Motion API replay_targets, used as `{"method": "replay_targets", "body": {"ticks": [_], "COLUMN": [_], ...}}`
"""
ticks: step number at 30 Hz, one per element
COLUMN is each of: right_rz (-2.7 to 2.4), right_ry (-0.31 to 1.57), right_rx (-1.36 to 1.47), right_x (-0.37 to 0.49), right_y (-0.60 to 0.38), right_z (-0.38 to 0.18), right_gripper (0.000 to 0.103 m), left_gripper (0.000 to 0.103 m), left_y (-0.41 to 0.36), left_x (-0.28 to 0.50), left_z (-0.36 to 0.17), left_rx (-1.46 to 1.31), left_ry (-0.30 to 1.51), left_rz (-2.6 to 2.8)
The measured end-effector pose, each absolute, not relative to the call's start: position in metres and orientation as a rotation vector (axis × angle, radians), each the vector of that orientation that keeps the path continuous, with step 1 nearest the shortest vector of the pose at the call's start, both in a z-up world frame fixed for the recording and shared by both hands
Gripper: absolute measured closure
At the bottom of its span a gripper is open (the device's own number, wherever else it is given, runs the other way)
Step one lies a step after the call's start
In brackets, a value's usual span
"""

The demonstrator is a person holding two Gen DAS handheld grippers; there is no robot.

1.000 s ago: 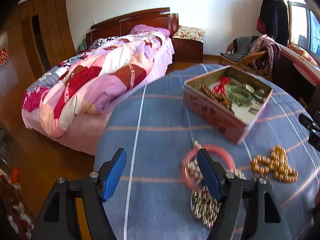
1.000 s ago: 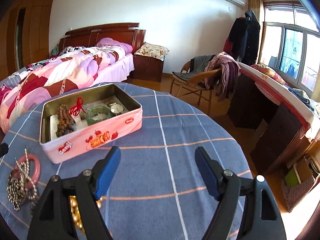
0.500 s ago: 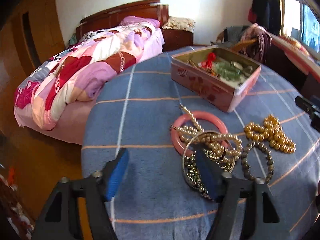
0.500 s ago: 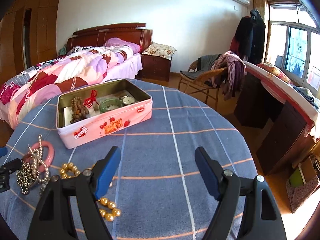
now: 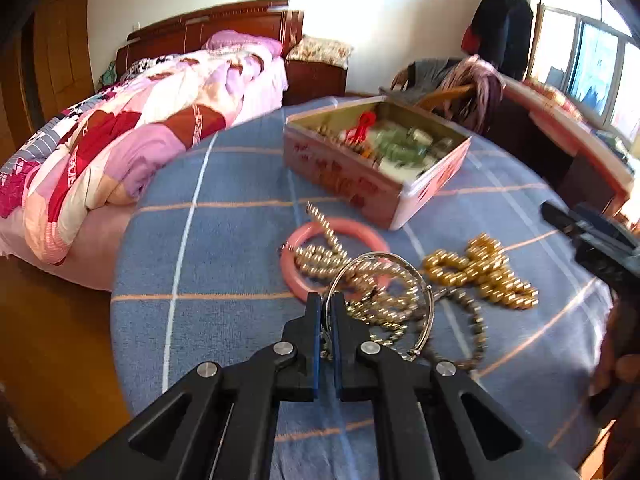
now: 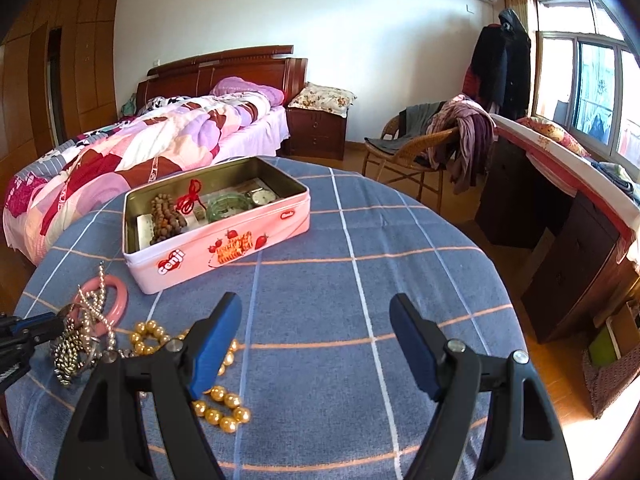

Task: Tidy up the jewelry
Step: 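Grasp the silver bangle with chains with the left gripper, then lift the silver bangle with the left gripper while the right grasps a bead strand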

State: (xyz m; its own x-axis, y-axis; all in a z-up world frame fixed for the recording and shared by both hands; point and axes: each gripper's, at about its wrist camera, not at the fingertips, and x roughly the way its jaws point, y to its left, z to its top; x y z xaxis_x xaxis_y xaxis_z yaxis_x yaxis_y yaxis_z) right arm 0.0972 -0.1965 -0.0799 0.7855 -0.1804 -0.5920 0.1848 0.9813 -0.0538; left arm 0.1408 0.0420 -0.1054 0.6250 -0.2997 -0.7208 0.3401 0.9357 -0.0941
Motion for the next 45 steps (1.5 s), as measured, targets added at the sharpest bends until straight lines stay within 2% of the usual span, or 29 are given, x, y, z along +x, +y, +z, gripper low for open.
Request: {"method": "replay_targets", "body": {"ticks": [9,20,29,33,34,37,39,40,43,45], "right_rz": [-0.167,0.128,0.31,0.26,0.265,0.263,0.269,0.282,0.298,0.315], "right_ry": [0.638,0.731,0.829,0.923,0.928,0.954,0.951,0.947,0.936,0.939], "right_rx": [0.01,-0.016,-0.16,-0.187,-0.172,-0.148,-0.163,-0.167,-0.178,-0.163], "right_x": [0.097,0.096,0.109,0.12,0.122,0.126,0.126,0.126,0.124,0.122], "right_y": [-0.195,-0.112,-0.03,-0.028,-0.03,-0.034,-0.034,-0.033,-0.033,-0.035], "right_z": [-0.08,-0.088,-0.107,-0.126,-0.128,-0.13,-0.129,-0.128,-0.127,-0.126], "right_gripper": [0.024,0.04,0.042,0.044,0.04,0.039,0.041,0.05,0.085,0.089], "left_gripper": [0.1,0.1,0.1,0.1,0.1,0.1,0.1,0.1,0.1,0.1], "left_y": [0.061,0.107,0.147,0.152,0.153,0.154,0.154,0.154,0.154,0.153], "left_x": [0.125,0.108,0.098,0.096,0.096,0.098,0.097,0.096,0.095,0.095], "left_z": [-0.069,-0.073,-0.07,-0.07,-0.07,-0.072,-0.072,-0.072,-0.071,-0.071], "left_rx": [-0.026,-0.002,-0.056,-0.068,-0.068,-0.069,-0.073,-0.072,-0.068,-0.067], "left_ry": [0.73,0.738,0.715,0.706,0.706,0.709,0.709,0.708,0.709,0.707], "left_rz": [-0.394,-0.236,-0.157,-0.155,-0.154,-0.15,-0.152,-0.152,-0.152,-0.153]}}
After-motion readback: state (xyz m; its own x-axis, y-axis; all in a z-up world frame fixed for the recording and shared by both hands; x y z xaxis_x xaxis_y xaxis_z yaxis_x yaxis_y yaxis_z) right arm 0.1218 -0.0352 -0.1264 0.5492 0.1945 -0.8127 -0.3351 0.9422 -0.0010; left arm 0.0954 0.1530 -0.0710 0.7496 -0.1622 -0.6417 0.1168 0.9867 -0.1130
